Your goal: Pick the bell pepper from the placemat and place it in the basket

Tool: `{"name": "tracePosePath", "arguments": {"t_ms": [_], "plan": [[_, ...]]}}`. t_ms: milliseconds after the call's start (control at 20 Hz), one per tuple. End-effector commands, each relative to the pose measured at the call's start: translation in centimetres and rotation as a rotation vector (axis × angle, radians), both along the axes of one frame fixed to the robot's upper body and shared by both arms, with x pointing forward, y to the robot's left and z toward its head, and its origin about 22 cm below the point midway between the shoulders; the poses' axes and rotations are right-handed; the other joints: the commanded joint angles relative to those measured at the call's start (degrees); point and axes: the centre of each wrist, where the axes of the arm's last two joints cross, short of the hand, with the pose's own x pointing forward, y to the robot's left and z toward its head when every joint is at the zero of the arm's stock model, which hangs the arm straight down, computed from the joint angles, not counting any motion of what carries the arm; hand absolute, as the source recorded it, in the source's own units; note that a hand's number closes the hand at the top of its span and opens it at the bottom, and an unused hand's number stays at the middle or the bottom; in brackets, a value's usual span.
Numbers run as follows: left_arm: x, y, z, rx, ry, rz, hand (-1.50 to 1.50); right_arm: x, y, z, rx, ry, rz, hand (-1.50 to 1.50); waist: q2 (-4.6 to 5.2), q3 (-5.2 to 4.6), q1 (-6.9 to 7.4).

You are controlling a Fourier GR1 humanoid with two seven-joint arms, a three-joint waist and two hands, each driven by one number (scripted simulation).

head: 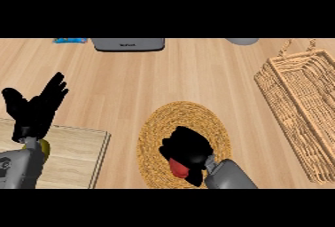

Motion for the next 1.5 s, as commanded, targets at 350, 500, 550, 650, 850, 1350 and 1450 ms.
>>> {"name": "tracePosePath", "arguments": {"t_ms": [350,500,550,650,850,1350,1450], "plan": [[-0.6,0.9,-0.1,-0.01,-0.014,0.041,0.0,4.7,-11.4,1.0,0.279,-0.003,-1.247,1.5,1.21,0.63,-2.4],[-0.3,-0.2,-0.3,-0.021,-0.016,-0.008,0.0,6.4,-11.2,4.2,0.516,-0.097,-1.408,1.5,1.23,0.66,1.03],[-0.2,-0.8,-0.1,-0.018,-0.024,-0.026,0.0,7.1,-10.8,5.5,0.581,-0.131,-1.443,1.5,1.11,0.65,2.59],[0.1,-1.2,-0.1,-0.013,-0.016,-0.058,0.0,8.0,-9.6,8.5,0.763,-0.223,-1.493,1.5,1.05,0.41,4.41],[0.9,-2.8,0.5,0.0,-0.027,-0.116,0.0,10.2,-6.7,12.7,0.892,-0.424,-1.616,1.5,1.28,-0.18,6.64],[1.4,-3.0,0.5,0.02,-0.025,-0.089,0.0,15.0,-1.0,20.1,0.835,-0.679,-1.901,1.5,1.1,-0.29,5.78],[1.3,-2.7,0.2,0.011,-0.025,-0.107,0.0,15.7,-0.5,21.6,0.805,-0.712,-1.93,1.5,1.26,-0.31,5.68]]}}
